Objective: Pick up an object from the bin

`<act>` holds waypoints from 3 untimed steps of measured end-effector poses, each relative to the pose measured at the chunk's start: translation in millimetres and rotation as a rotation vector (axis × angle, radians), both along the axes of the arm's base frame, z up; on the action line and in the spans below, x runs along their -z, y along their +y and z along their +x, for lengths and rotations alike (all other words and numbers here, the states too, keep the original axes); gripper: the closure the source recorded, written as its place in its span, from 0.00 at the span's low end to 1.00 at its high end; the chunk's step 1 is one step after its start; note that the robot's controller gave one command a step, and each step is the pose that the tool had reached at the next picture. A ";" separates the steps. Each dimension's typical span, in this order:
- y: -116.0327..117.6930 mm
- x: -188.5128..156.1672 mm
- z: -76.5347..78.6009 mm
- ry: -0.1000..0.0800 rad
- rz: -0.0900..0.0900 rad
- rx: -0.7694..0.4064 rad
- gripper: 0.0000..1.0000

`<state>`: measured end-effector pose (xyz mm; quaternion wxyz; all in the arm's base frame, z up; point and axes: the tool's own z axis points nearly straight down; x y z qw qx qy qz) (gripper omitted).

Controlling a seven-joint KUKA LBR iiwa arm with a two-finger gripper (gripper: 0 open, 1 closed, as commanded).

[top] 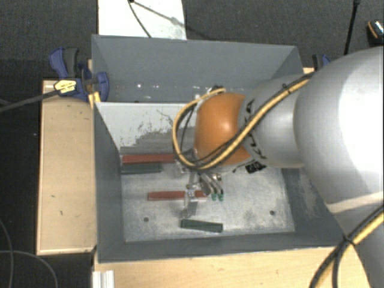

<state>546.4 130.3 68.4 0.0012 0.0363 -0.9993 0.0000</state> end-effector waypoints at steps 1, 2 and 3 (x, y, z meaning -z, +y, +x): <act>0.3 -0.5 0.4 -0.002 0.001 0.000 0.00; 0.4 -0.8 0.4 -0.002 0.001 0.001 1.00; 1.0 -83.4 2.8 -0.012 0.003 0.001 1.00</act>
Offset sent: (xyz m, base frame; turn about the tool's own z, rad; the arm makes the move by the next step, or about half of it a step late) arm 0.0000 0.0000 0.0000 0.0000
